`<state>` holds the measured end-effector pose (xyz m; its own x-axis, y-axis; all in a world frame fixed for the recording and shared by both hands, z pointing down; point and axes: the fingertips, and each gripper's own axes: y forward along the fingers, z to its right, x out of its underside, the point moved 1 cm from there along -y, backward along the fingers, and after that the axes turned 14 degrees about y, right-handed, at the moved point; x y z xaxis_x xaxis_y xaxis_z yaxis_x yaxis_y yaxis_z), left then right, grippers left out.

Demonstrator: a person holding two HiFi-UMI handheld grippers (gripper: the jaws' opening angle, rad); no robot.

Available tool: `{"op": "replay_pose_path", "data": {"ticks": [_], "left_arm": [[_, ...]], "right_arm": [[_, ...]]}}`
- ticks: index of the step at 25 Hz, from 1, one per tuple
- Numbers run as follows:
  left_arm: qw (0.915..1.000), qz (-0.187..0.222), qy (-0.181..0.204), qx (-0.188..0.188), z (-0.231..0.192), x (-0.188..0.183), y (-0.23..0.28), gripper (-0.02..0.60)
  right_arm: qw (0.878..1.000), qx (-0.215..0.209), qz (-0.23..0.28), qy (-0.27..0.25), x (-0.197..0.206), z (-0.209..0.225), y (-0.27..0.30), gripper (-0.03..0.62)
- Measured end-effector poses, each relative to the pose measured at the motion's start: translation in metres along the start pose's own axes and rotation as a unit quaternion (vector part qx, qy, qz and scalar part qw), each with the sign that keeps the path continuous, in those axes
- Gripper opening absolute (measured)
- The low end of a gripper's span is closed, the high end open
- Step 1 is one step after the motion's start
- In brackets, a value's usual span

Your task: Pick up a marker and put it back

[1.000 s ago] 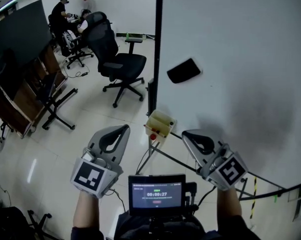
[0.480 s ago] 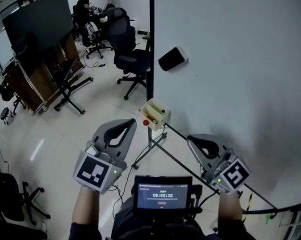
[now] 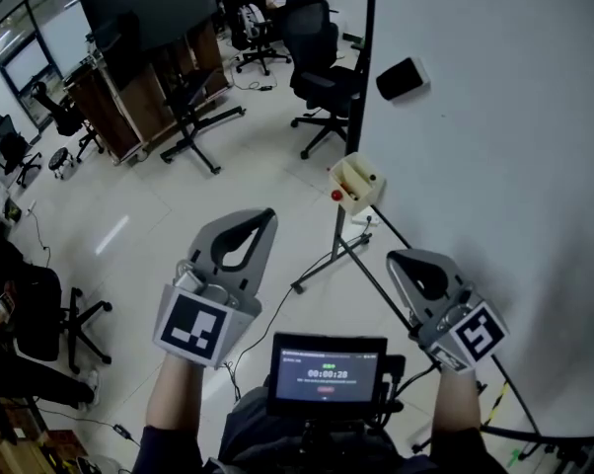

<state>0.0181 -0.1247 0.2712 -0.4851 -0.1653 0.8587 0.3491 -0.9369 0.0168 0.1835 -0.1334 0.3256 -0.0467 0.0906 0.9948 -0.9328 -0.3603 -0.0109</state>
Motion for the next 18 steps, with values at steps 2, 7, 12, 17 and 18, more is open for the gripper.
{"op": "replay_pose_path", "data": {"ticks": [2,7,12,17,18], "left_arm": [[0.9999,-0.008,0.001,-0.012,-0.007,0.006,-0.012,0.000],[0.9996,-0.007,0.008,-0.026,-0.028,0.023,-0.053,0.000],[0.9997,0.012,-0.004,-0.020,-0.052,0.032,-0.112,0.000],[0.9992,0.033,-0.019,-0.013,-0.075,0.044,-0.181,0.000],[0.9991,0.034,-0.023,-0.010,-0.077,0.048,-0.191,0.000]], "right_arm": [[1.000,-0.006,0.000,0.000,0.000,-0.010,0.009,0.008],[1.000,-0.012,0.002,-0.017,-0.001,-0.052,0.040,0.008],[1.000,0.001,-0.006,-0.024,-0.002,-0.109,0.067,0.008],[0.999,0.023,-0.011,-0.032,-0.005,-0.175,0.081,0.008],[0.999,0.028,-0.013,-0.033,-0.004,-0.185,0.082,0.008]]}}
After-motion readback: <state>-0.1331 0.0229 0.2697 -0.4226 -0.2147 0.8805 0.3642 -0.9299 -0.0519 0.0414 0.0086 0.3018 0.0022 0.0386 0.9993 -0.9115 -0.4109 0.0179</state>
